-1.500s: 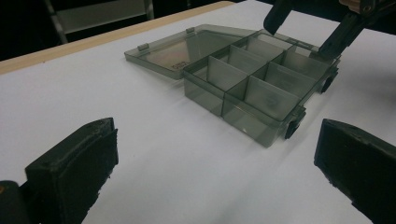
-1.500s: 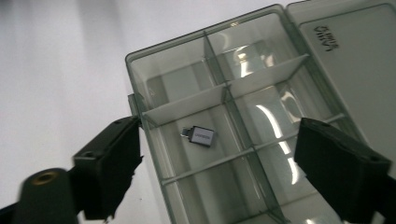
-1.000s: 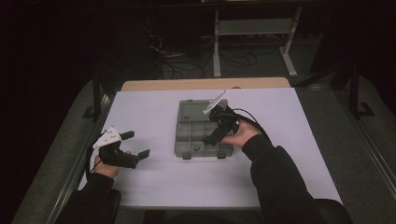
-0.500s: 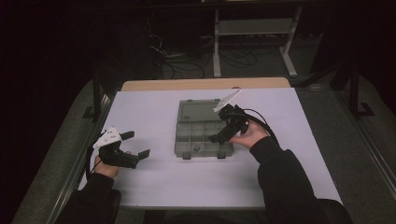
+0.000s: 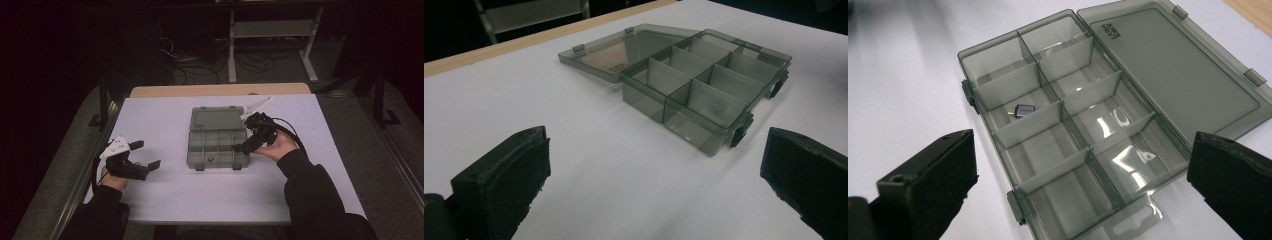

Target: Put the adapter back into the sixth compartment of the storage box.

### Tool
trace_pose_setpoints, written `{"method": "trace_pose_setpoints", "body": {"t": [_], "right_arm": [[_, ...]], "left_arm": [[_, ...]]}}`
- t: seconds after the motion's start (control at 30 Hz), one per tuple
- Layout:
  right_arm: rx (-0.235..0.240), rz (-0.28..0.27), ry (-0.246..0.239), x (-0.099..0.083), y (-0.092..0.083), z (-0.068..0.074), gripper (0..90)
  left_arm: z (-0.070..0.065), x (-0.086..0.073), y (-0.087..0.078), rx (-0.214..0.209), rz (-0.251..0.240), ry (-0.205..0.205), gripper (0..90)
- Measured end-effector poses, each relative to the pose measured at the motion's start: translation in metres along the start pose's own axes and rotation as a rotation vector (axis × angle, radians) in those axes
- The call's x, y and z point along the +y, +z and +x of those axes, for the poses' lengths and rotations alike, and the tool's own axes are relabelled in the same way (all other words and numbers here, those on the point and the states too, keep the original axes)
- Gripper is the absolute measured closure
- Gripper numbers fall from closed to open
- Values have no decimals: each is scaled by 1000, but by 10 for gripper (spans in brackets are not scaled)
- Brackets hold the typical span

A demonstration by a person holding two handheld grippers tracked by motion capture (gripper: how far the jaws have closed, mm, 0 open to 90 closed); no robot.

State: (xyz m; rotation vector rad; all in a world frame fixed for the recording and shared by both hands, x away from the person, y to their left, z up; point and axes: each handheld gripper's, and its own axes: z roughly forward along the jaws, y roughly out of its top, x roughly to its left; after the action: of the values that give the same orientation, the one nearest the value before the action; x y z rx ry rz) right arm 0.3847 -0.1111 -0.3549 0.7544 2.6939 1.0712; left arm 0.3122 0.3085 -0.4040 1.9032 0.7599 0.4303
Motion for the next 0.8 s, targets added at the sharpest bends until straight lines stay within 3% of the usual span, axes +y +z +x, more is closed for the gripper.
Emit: {"method": "trace_pose_setpoints", "body": {"t": [0.47, 0.8], "right_arm": [[-13, -30, 18, -11, -10, -1, 0], [-15, -62, 66, -31, -20, -6, 0]], "left_arm": [[0, 0, 0, 0, 0, -1, 0], [0, 0, 0, 1, 0, -1, 0]]}}
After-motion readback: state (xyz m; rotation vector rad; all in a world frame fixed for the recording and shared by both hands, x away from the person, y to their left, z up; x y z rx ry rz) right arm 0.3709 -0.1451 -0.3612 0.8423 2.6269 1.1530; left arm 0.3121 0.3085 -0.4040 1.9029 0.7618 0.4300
